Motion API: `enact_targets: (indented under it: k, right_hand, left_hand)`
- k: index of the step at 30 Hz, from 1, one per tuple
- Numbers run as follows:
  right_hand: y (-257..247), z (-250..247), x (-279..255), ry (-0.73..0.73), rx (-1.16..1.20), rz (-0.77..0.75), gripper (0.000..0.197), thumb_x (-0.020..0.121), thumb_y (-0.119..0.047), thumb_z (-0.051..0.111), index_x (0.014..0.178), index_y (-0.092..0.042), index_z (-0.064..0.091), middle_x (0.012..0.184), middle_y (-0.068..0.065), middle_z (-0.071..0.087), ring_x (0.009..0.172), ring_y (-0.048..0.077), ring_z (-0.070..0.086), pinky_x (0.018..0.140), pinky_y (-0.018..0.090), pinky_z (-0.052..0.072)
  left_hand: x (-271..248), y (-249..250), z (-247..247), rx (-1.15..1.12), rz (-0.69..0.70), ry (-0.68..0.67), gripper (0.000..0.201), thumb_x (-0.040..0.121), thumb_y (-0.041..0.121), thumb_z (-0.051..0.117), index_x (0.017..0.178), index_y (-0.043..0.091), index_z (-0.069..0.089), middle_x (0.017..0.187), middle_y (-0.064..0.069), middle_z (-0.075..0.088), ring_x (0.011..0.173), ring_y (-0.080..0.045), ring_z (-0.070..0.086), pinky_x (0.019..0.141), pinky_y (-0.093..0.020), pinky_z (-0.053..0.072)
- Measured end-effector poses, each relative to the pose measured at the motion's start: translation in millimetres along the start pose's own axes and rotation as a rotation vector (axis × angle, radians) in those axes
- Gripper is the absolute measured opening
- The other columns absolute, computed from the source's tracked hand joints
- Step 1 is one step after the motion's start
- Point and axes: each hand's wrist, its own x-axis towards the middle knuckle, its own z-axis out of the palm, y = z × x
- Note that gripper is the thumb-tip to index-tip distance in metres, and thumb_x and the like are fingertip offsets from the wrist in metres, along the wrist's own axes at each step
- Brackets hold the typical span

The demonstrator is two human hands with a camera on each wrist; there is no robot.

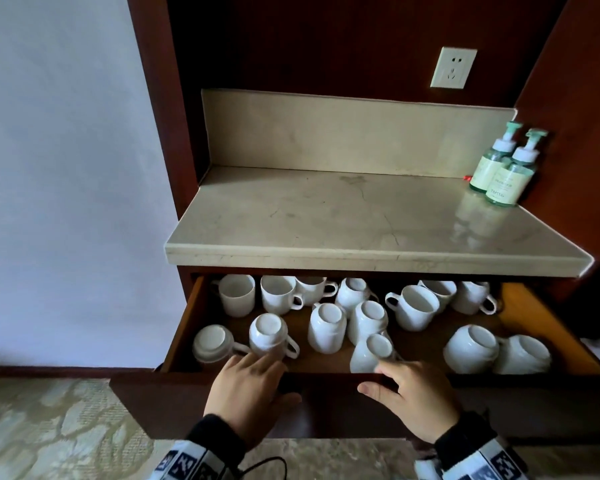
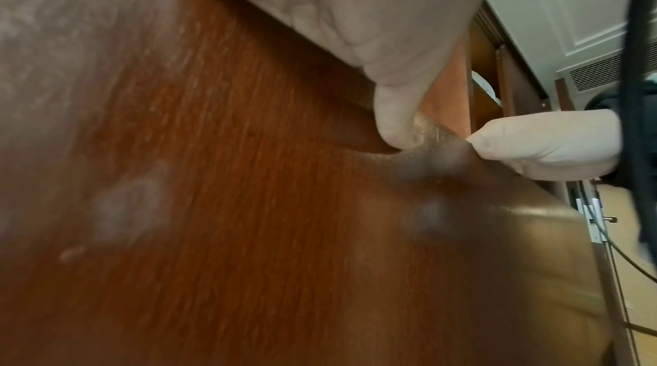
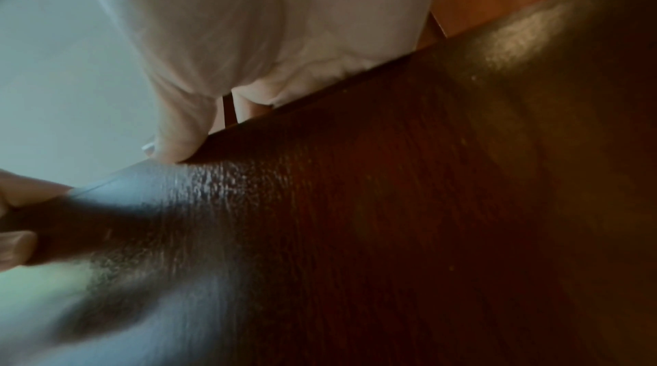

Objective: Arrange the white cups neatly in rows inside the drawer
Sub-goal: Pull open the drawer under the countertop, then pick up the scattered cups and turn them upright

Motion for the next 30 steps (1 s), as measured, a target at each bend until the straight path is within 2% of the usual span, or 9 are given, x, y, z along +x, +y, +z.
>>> enact_targets:
  k: [11, 15, 17, 20, 22, 25, 27, 29, 30]
  right_hand:
    - [-8.2, -5.7, -12.4, -0.001, -0.004, 0.024, 0.072, 0.075, -0.086, 0.027, 0.068, -0.020, 0.056, 0.057, -0.001, 0.058, 0.053, 0.010, 0.054, 0.054, 0.031, 0.040]
    - [-12.8, -9.7, -18.7, -0.002, 0.014, 0.010, 0.060, 0.077, -0.082, 0.035, 0.070, -0.026, 0.057, 0.052, -0.017, 0.049, 0.050, -0.001, 0.048, 0.051, 0.021, 0.035]
    - [-15.6, -14.2, -20.1, -0.024, 0.026, 0.026, 0.058, 0.077, -0.082, 0.037, 0.070, -0.028, 0.057, 0.048, -0.022, 0.044, 0.048, -0.006, 0.043, 0.051, 0.015, 0.032]
    - [-23.0, -24.2, -17.3, -0.141, 0.025, 0.058, 0.060, 0.071, -0.087, 0.031, 0.070, -0.032, 0.056, 0.053, -0.020, 0.050, 0.051, -0.007, 0.047, 0.052, 0.012, 0.032]
    - [-24.1, -32.5, -16.5, -0.269, -0.016, 0.080, 0.068, 0.064, -0.094, 0.019, 0.074, -0.037, 0.055, 0.062, -0.018, 0.057, 0.061, -0.006, 0.052, 0.059, 0.014, 0.040]
    - [-30.6, -54.2, -2.7, -0.534, -0.164, 0.071, 0.076, 0.049, -0.098, 0.007, 0.083, -0.045, 0.050, 0.088, -0.017, 0.063, 0.086, -0.005, 0.057, 0.077, 0.015, 0.043]
    - [-46.0, -81.7, 15.5, -0.664, -0.262, 0.014, 0.082, 0.045, -0.098, 0.004, 0.086, -0.043, 0.048, 0.089, -0.015, 0.060, 0.088, -0.002, 0.055, 0.080, 0.014, 0.041]
    - [-73.4, -113.9, 43.5, -0.668, -0.339, -0.073, 0.078, 0.057, -0.095, 0.015, 0.099, -0.039, 0.050, 0.091, -0.016, 0.058, 0.091, -0.003, 0.052, 0.082, 0.016, 0.036]
    - [-88.5, -127.9, 57.8, -0.638, -0.342, -0.099, 0.064, 0.068, -0.088, 0.026, 0.104, -0.040, 0.049, 0.094, -0.019, 0.058, 0.092, -0.006, 0.050, 0.083, 0.016, 0.034]
  left_hand:
    - [-16.8, -3.4, -12.0, -0.061, 0.023, -0.041, 0.034, 0.068, 0.060, 0.052, 0.087, 0.034, 0.064, 0.079, 0.016, 0.069, 0.072, -0.008, 0.066, 0.060, -0.021, 0.050]
    - [-32.5, -32.5, -30.0, -0.308, -0.098, -0.021, 0.040, 0.075, 0.060, 0.047, 0.092, 0.030, 0.067, 0.087, 0.014, 0.069, 0.081, -0.007, 0.065, 0.071, -0.026, 0.053]
    - [-42.7, -55.5, -39.7, -0.394, -0.202, 0.032, 0.044, 0.077, 0.065, 0.045, 0.090, 0.029, 0.066, 0.083, 0.014, 0.068, 0.079, -0.003, 0.064, 0.069, -0.025, 0.052]
    - [-59.0, -85.5, -47.8, -0.341, -0.329, 0.052, 0.057, 0.075, 0.075, 0.036, 0.089, 0.028, 0.064, 0.079, 0.012, 0.069, 0.075, -0.007, 0.066, 0.064, -0.026, 0.051]
    - [-65.6, -90.7, -44.6, -0.189, -0.346, 0.008, 0.063, 0.075, 0.072, 0.023, 0.087, 0.026, 0.063, 0.077, 0.007, 0.071, 0.075, -0.012, 0.067, 0.060, -0.028, 0.045]
    - [-73.3, -84.8, -40.5, -0.082, -0.372, -0.073, 0.048, 0.081, 0.057, 0.028, 0.074, 0.024, 0.062, 0.070, 0.006, 0.071, 0.066, -0.014, 0.067, 0.053, -0.026, 0.031]
    - [-74.5, -79.5, -43.8, -0.077, -0.409, -0.115, 0.037, 0.080, 0.049, 0.035, 0.066, 0.025, 0.060, 0.062, 0.008, 0.068, 0.056, -0.012, 0.065, 0.050, -0.023, 0.028]
    - [-76.1, -78.5, -46.3, -0.086, -0.437, -0.121, 0.034, 0.078, 0.047, 0.038, 0.064, 0.025, 0.059, 0.059, 0.009, 0.067, 0.053, -0.010, 0.064, 0.048, -0.024, 0.032]
    - [-76.6, -78.4, -46.8, -0.103, -0.452, -0.132, 0.034, 0.078, 0.047, 0.037, 0.066, 0.025, 0.059, 0.061, 0.010, 0.067, 0.055, -0.010, 0.065, 0.048, -0.025, 0.037]
